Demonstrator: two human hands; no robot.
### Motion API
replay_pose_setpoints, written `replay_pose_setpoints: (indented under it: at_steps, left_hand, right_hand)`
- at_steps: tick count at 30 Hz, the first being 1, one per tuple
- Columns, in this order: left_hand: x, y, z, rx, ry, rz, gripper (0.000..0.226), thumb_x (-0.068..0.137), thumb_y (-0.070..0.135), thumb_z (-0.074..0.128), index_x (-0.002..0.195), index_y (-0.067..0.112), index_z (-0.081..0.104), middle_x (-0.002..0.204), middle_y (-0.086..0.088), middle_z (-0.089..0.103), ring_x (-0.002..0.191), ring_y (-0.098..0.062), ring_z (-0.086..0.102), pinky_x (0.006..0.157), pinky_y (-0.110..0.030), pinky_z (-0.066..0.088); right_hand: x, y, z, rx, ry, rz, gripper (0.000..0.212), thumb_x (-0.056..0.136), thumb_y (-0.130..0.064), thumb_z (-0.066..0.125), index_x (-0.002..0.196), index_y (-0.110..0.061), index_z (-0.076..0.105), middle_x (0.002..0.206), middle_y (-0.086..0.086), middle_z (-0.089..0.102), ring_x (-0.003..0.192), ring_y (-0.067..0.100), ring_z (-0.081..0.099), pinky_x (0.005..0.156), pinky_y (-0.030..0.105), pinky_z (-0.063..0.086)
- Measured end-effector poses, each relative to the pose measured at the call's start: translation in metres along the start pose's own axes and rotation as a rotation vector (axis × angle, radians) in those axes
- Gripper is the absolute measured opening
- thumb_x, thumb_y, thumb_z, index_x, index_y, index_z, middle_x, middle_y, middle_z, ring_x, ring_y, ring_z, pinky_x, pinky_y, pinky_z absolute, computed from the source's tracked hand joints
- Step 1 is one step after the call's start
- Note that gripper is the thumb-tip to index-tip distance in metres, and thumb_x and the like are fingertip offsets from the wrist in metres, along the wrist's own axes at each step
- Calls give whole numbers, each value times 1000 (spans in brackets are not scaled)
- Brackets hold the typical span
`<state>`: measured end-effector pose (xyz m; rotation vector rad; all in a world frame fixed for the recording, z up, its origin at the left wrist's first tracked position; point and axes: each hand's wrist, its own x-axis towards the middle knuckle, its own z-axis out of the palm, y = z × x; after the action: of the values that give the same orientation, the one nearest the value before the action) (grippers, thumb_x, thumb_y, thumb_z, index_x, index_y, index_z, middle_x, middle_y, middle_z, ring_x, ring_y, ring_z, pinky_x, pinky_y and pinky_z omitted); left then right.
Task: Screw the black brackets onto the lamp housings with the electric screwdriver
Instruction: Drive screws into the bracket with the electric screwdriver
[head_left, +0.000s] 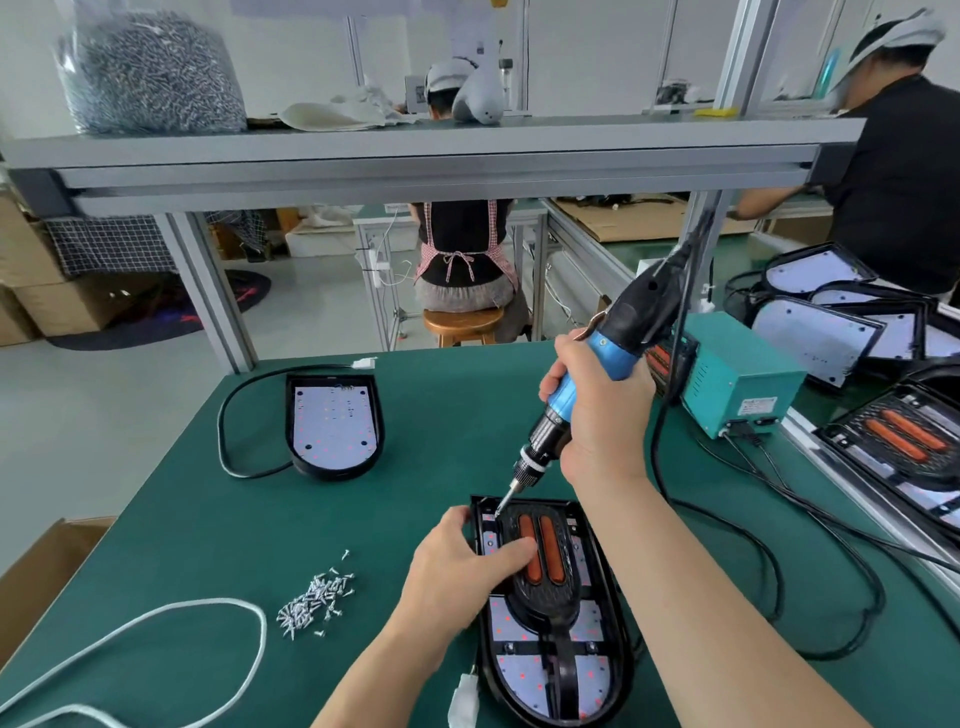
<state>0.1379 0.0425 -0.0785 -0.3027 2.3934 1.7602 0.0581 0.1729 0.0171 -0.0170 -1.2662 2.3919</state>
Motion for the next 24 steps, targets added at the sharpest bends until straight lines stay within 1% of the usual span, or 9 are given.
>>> replay_pose_setpoints:
  at_steps: [3, 6, 10, 14, 17, 21, 24]
  left_hand:
    - [1, -3, 0, -28, -8, 3, 56, 54, 57, 78, 103, 33, 63, 93, 14, 76, 94, -11, 71, 94, -41, 55]
    - [1, -5, 0, -34, -16, 7, 52, 57, 57, 78, 102, 35, 64, 94, 15, 75, 97, -12, 70, 96, -42, 53]
    - [1, -5, 1, -46, -33, 11, 45, 61, 54, 78, 101, 40, 63, 97, 18, 75, 99, -10, 70, 97, -41, 52]
    - [2, -5, 1, -67, -48, 15, 46, 62, 52, 79, 103, 36, 65, 98, 12, 76, 98, -16, 71, 96, -44, 53]
    - [3, -6, 1, -64, -57, 21, 44, 63, 52, 79, 102, 37, 64, 98, 13, 76, 98, -15, 71, 96, -44, 53]
    - [4, -6, 1, -60, -49, 21, 45, 61, 53, 78, 102, 38, 64, 96, 17, 75, 96, -11, 71, 97, -42, 53]
    - [4, -6, 1, -59, -48, 21, 47, 61, 53, 78, 102, 36, 64, 95, 16, 76, 96, -11, 71, 97, -42, 52]
  right_hand:
    - [-2, 5, 3, -10, -23, 4, 19, 80, -1, 68, 90, -6, 52, 58, 5, 50, 45, 19, 47, 48, 25, 44]
    - [-3, 8, 5, -17, -31, 11, 25, 73, -8, 68, 92, -6, 53, 57, 5, 50, 43, 19, 47, 47, 25, 44]
    - [-2, 10, 7, -38, -58, 1, 26, 73, -8, 69, 92, -6, 52, 55, 3, 50, 43, 19, 48, 47, 26, 44]
    - [-4, 10, 10, -55, -92, -8, 22, 75, -7, 68, 89, -7, 52, 54, 2, 50, 44, 18, 48, 48, 26, 44]
    - [-6, 9, 11, -61, -112, -10, 18, 78, -3, 67, 87, -8, 52, 54, 0, 51, 44, 17, 48, 47, 25, 45]
    - [-8, 9, 11, -72, -134, -17, 17, 75, -8, 68, 83, -10, 53, 54, 1, 51, 44, 17, 49, 48, 26, 45]
    - [-8, 12, 12, -74, -140, -23, 15, 74, -8, 68, 81, -12, 54, 54, 1, 51, 43, 17, 49, 48, 26, 46]
